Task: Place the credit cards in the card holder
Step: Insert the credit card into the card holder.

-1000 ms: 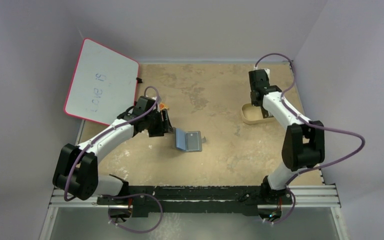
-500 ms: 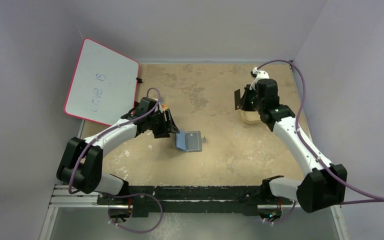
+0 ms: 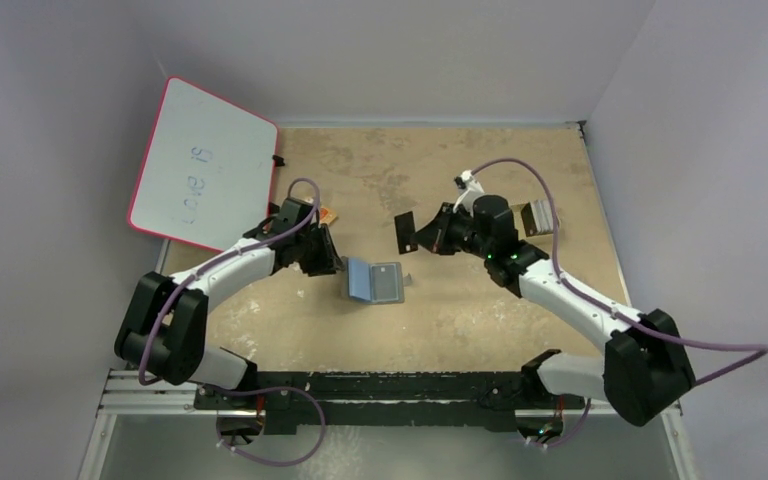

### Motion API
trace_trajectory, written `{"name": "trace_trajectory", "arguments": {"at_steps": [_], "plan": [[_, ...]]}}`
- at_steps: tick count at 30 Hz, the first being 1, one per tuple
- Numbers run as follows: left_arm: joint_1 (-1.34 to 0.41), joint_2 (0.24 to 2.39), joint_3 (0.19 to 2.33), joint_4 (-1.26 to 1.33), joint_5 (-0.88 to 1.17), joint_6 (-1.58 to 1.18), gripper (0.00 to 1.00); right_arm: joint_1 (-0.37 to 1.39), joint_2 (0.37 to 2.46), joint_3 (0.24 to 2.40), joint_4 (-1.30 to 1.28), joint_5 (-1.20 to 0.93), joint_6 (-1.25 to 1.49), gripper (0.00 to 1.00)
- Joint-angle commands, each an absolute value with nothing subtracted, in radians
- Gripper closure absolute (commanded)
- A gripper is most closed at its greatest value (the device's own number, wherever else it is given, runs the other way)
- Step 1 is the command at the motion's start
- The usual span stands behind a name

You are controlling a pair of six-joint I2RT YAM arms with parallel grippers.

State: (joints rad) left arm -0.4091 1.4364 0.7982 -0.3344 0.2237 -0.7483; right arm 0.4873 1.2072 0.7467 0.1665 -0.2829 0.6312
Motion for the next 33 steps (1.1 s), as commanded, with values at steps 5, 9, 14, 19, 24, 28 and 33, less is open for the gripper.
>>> {"name": "trace_trajectory", "arguments": {"at_steps": [5,9,14,19,24,28,33], "plan": [[-0.413,1.448,0.753,-0.313,0.155,-0.761,0.82,0.616,1.35,0.7,0.437,-0.324,0.79,1.0],[-0.413,1.456,0.726,-0.29,0.141,-0.778,0.9,0.644,1.419,0.687,0.477,-0.327,0.82,1.0],[-0.413,1.463,0.704,-0.278,0.114,-0.784,0.97,0.653,1.487,0.671,0.507,-0.336,0.829,1.0],[-0.414,1.471,0.69,-0.264,0.112,-0.785,1.0,0.666,1.538,0.653,0.54,-0.348,0.843,1.0],[-0.413,1.48,0.678,-0.246,0.118,-0.79,1.0,0.676,1.574,0.655,0.543,-0.346,0.846,1.0],[-0.413,1.481,0.67,-0.237,0.123,-0.794,1.0,0.684,1.597,0.654,0.546,-0.347,0.853,1.0],[-0.413,1.48,0.662,-0.226,0.13,-0.799,1.0,0.69,1.613,0.656,0.546,-0.336,0.859,1.0]]}}
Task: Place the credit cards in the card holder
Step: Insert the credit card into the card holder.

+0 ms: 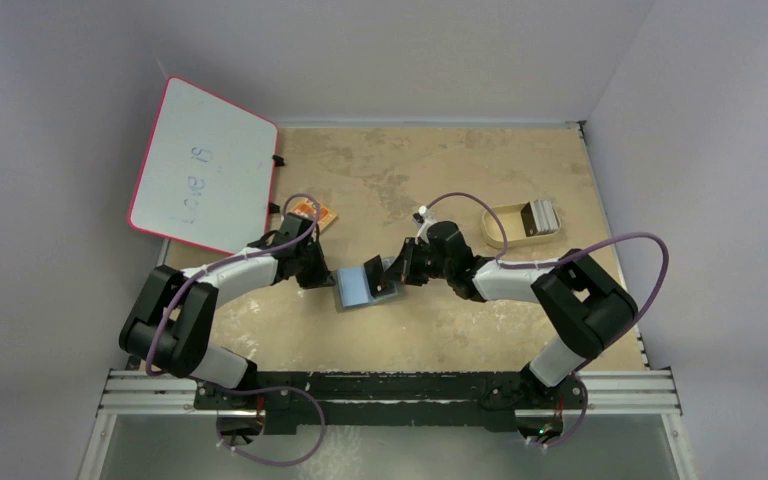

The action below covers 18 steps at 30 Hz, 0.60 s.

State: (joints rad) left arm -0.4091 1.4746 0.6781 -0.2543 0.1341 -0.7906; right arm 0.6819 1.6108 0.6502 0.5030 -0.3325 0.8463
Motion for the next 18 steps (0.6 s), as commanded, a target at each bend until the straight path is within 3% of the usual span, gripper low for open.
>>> {"name": "trace_trajectory", "arguments": {"at_steps": [1,18], "plan": [[-0.413,1.48,0.661,-0.224,0.13,-0.799,1.0,0.691,1.617,0.656,0.546,-0.336,0.859,1.0],[-0.413,1.471,0.658,-0.219,0.142,-0.803,1.0,0.711,1.67,0.667,0.557,-0.338,0.884,1.0]]}}
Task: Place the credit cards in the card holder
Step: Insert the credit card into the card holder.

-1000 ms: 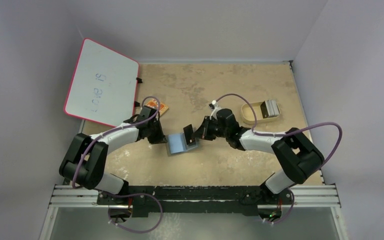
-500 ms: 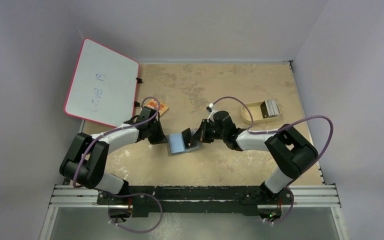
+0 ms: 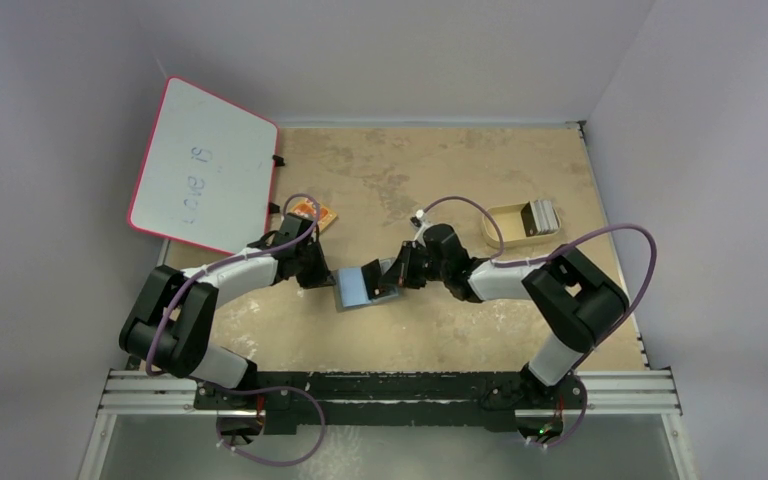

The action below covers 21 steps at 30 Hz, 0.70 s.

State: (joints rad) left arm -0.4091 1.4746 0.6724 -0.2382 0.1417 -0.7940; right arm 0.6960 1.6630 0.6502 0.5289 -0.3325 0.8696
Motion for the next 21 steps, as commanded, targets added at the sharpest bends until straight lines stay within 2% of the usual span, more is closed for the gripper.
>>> {"name": "trace_trajectory", "arguments": {"at_steps": [1,21], "plan": [[-0.413,1.471,0.658,-0.219,0.141,-0.804,1.0,0.712,1.672,0.67,0.557,-0.337,0.887,1.0],[-0.413,1.458,0.658,-0.227,0.139,-0.807,1.0,0.721,1.647,0.643,0.517,-0.275,0.942,1.0]]}}
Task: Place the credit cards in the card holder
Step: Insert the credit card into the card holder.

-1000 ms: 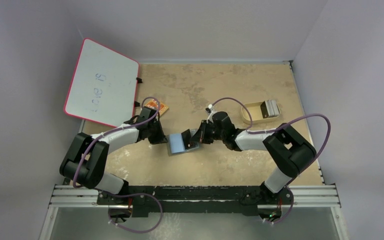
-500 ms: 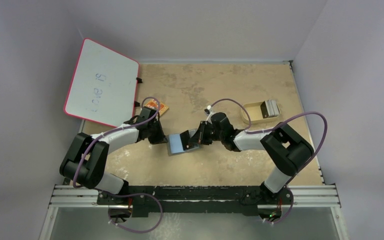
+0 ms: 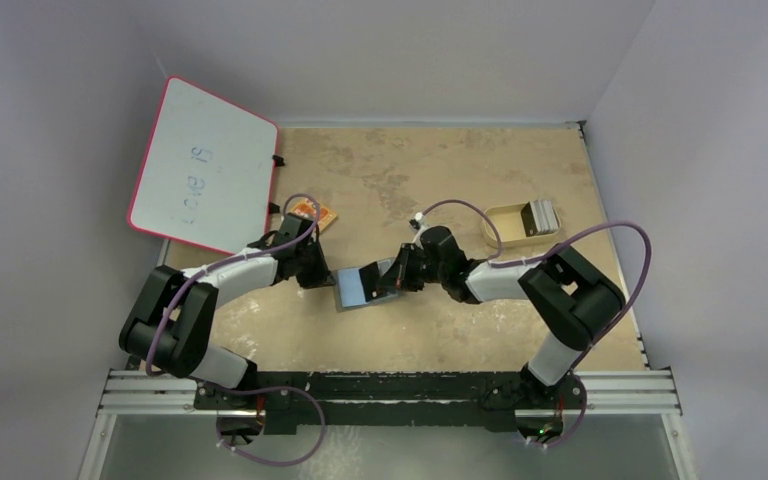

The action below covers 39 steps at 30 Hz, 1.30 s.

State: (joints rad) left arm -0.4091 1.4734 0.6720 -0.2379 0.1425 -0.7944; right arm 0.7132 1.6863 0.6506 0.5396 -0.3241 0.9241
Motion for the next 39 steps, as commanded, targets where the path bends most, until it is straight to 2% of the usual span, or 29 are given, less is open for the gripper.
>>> {"name": "trace_trajectory", "arguments": {"at_steps": [1,8,39], "plan": [[-0.414,1.457,0.658,-0.228,0.137,-0.807,1.0,0.721,1.643,0.641,0.516,-0.271,0.944,1.0],[-0.413,1.453,0.657,-0.232,0.137,-0.807,1.0,0.721,1.619,0.622,0.512,-0.234,0.956,1.0],[-0.414,1.447,0.664,-0.232,0.147,-0.814,1.0,0.729,1.724,0.654,0.554,-0.312,0.987,1.0]]}}
